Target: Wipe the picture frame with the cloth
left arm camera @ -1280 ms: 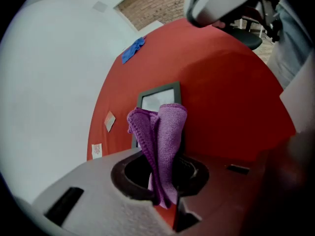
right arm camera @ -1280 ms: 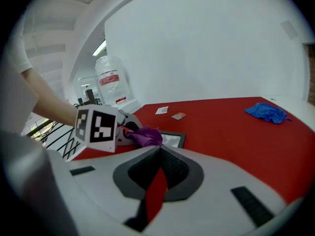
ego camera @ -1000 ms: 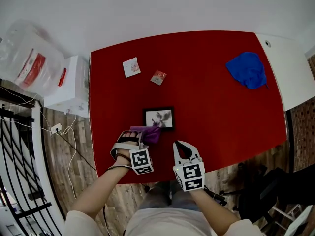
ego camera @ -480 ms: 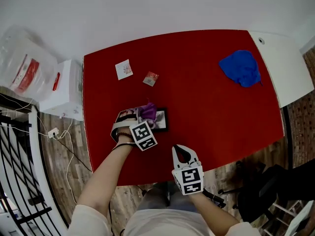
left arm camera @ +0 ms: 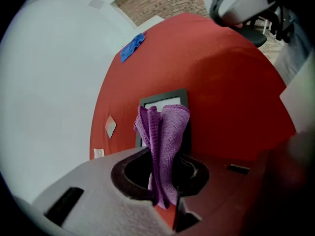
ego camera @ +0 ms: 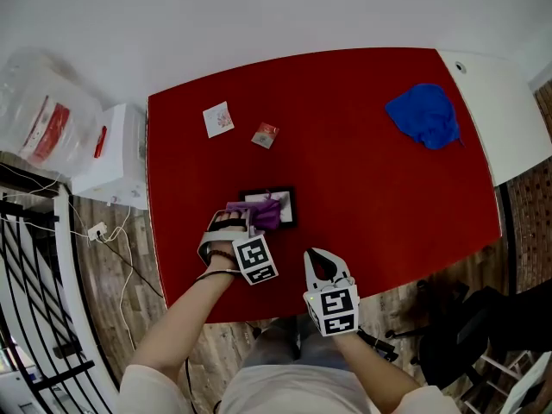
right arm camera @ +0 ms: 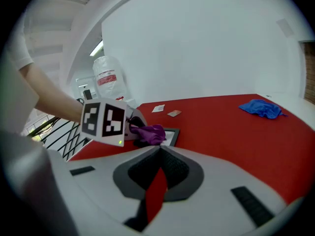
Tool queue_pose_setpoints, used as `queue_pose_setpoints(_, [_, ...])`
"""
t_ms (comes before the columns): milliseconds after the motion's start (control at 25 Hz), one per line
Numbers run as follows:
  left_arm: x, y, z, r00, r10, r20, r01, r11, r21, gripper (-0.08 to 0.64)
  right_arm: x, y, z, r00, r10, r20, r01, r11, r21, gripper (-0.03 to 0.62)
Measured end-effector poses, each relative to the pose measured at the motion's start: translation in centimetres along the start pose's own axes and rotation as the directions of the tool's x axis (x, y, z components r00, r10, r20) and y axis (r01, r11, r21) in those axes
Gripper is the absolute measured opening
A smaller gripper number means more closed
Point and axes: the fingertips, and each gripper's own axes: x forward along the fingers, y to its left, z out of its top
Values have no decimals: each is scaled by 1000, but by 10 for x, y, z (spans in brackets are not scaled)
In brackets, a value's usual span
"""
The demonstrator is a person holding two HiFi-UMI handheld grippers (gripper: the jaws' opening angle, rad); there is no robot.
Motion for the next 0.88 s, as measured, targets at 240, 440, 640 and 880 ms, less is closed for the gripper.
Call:
queue_pose_setpoints(240, [-24,-43,6,998,-51,31,50,999,13,61,2,7,-2,1000,15,-3,-15,1000,3,5])
queue_pose_setpoints(440, [-28,-38,6,999,-32,39,31,999,9,61,1,10,-3,1000,21,-3,-21,1000,1,5])
queue_pose_setpoints(640, [-7,23,7,999,41,24,-39,997,-70,61,-5,4,-3,1000,8,-4,-8,1000,5,4])
queue_pose_setpoints(880, [26,46,15,1000,30,-9,-30,999,-25,61,-16,-12,-16,999,-27,-23,28,999,20,5])
